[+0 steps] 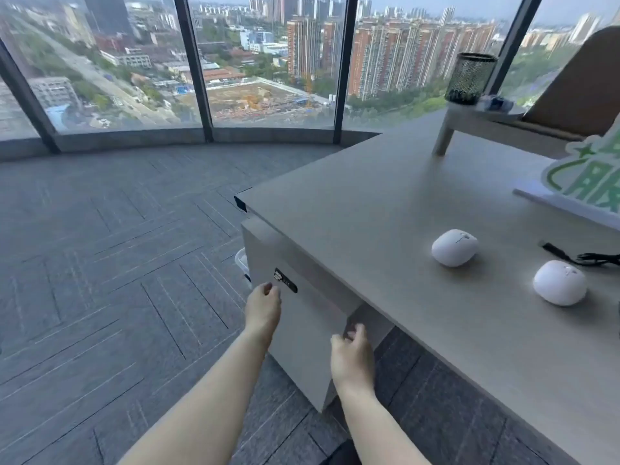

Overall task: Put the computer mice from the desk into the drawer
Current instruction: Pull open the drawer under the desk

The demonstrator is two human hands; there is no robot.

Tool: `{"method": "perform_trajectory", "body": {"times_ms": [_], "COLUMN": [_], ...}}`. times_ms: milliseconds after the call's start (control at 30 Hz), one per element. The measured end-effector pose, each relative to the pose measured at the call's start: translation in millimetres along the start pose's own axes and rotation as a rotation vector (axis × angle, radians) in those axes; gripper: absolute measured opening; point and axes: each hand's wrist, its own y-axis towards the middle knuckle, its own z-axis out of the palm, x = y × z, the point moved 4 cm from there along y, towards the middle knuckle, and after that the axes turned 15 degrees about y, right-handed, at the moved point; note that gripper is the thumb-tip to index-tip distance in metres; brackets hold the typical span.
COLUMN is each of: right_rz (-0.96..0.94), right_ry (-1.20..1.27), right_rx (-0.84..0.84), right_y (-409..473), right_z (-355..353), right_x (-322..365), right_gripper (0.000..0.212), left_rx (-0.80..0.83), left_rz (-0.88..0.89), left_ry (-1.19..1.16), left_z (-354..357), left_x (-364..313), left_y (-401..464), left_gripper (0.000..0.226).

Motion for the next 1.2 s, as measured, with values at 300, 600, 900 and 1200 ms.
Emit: {"method": "perform_trajectory", "body": {"times_ms": [300, 600, 900, 1200], "right_rz": [-0.060, -0.077, -0.197, -0.100], "right_ry": [-0.005, -0.035, -0.120, -0.199], "right_rx": [-0.105, -0.112, 0.104, 0.521], "right_y": [19.6, 12.7, -24.6, -91.9], "right_z": [4.4, 1.9, 8.3, 60.4], "right_x": [-8.0, -9.5, -18.6, -46.7], "right_gripper": [0.034, 0.033, 0.024, 0.031], "left_rx": [0.008, -0.005, -0.129, -0.231], "left_rz": [-0.263, -0.365, -0.355, -0.363], "left_ry": [-0.307, -0.426, -0.392, -0.472], "left_z": [29.0, 36.8, -22.9, -120.8], "left_x": [-4.2, -4.7, 53.3, 122.8], "left_y": [44.8, 48.9, 22.0, -35.9], "left_gripper": [0.027, 0.019, 0.011, 0.015]}}
